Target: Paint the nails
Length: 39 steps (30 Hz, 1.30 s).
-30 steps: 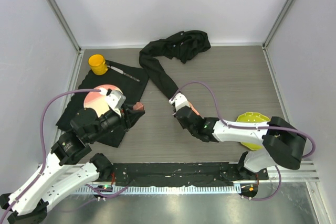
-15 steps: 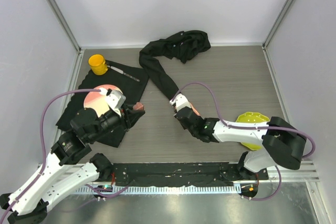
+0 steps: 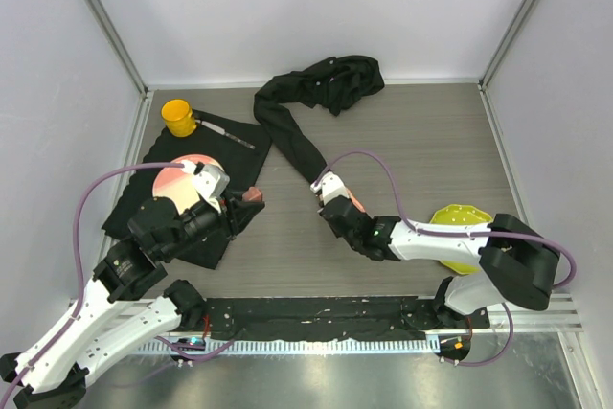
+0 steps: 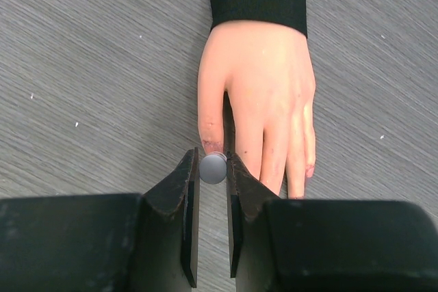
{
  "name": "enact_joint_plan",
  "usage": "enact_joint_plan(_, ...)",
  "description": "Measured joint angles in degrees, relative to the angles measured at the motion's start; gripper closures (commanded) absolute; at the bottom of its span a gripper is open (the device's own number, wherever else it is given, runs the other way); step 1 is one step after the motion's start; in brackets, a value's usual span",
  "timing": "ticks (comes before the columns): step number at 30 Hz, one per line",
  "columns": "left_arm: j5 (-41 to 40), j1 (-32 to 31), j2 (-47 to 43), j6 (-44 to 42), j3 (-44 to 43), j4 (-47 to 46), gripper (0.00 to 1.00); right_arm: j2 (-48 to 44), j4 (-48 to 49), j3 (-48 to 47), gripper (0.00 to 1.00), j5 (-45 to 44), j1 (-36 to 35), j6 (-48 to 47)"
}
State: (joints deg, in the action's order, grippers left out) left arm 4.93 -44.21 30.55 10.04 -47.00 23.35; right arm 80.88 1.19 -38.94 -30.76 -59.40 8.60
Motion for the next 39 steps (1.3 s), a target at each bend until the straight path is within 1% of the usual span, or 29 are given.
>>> enact_joint_plan(11, 0.26, 0.09, 0.0, 0.0, 0.0, -0.02, 1.0, -0.68, -0.37, 0.39, 0.99, 0.0, 0.02, 0.33)
enact_joint_plan(17, 0.26, 0.09, 0.0, 0.0, 0.0, 0.0, 1.0, 1.92, 0.96, -1.66, 0.99, 0.02, 0.0, -0.61)
enact_joint_plan(26, 0.28, 0.09, 0.0, 0.0, 0.02, 0.0, 1.0, 1.99, 1.49, -1.77, 0.99, 0.0, 0.02, -0.85)
enact_joint_plan(35, 0.33, 0.09, -0.02, 0.0, 0.02, -0.02, 1.0, -1.42, -0.61, 0.17, 0.99, -0.24, 0.02, -0.26)
enact_joint_plan(39, 0.33, 0.11, -0.02, 0.0, 0.02, -0.02, 1.0, -1.38, -0.59, 0.15, 0.99, -0.26, 0.04, -0.33)
